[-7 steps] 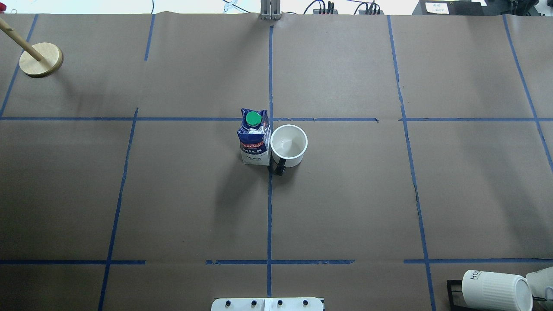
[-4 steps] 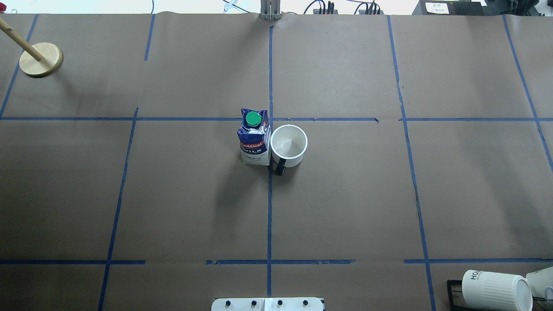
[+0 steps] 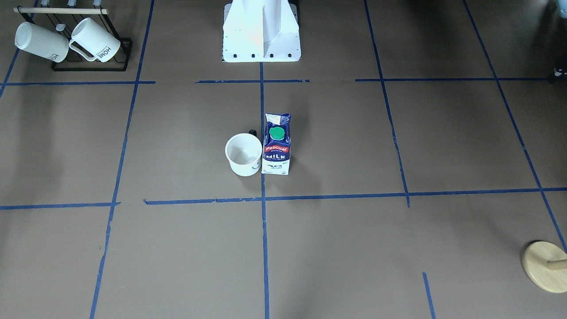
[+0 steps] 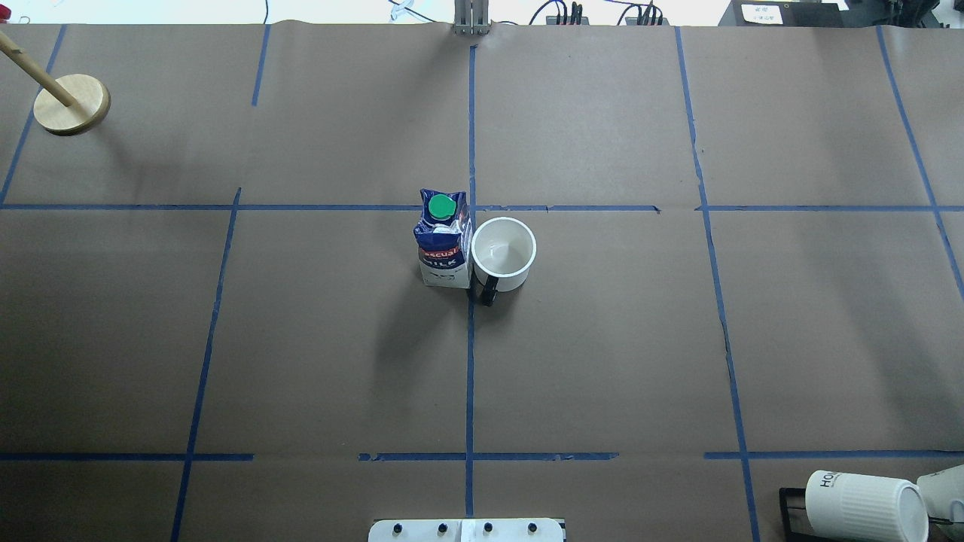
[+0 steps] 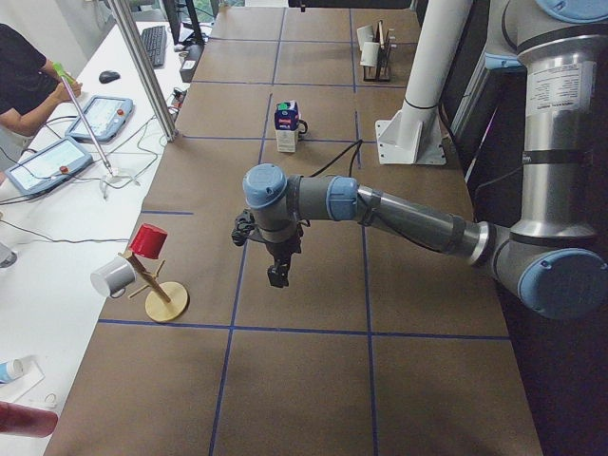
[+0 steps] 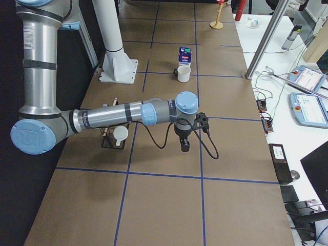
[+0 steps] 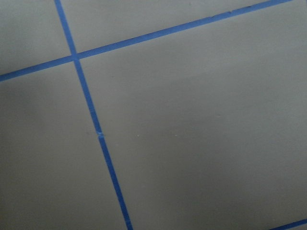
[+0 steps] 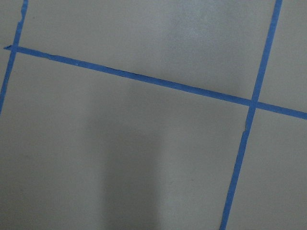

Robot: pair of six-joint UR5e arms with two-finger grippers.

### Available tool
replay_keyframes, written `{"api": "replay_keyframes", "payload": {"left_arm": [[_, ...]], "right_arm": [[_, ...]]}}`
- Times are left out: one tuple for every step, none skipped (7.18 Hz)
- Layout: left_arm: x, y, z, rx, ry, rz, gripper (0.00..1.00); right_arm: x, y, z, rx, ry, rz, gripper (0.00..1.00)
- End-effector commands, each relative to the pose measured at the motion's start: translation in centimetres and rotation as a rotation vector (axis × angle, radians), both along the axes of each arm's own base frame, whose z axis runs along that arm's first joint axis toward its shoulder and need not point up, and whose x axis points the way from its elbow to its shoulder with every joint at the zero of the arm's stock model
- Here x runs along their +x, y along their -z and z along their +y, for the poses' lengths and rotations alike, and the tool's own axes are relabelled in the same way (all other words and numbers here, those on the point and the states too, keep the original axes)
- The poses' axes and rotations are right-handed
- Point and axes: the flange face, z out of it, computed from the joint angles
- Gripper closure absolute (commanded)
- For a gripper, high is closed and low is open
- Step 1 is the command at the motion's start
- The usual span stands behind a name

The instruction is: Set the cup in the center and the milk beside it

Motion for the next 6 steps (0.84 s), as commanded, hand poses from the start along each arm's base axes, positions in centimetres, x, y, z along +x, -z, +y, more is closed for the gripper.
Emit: {"api": "replay_keyframes", "payload": {"left_arm": [[-0.6, -0.6, -0.3, -0.006, 0.008, -0.001, 0.0], [-1.1, -1.7, 0.0, -0.028, 0.017, -0.003, 0.0], [-2.5, -2.9, -0.2, -0.052, 0.046, -0.001, 0.0], [-2.5, -2.8, -0.2, -0.053, 0.05, -0.001, 0.0], [-2.6, -3.1, -0.1, -0.052, 0.045, -0.002, 0.0], [-2.6, -3.1, 0.1, -0.048, 0.043, -0.011, 0.0]], "right_arm": [[0.1, -0.2, 0.6, 0.003, 0.005, -0.001, 0.0], [0.2, -0.4, 0.6, 0.001, 0.005, 0.0, 0.0], [0.2, -0.9, 1.0, -0.004, 0.008, 0.001, 0.0], [0.3, -1.0, 1.1, -0.007, 0.007, 0.001, 0.0], [0.3, -1.1, 1.2, -0.008, 0.008, 0.001, 0.0], [0.3, -1.1, 1.2, -0.008, 0.008, 0.003, 0.0]]}}
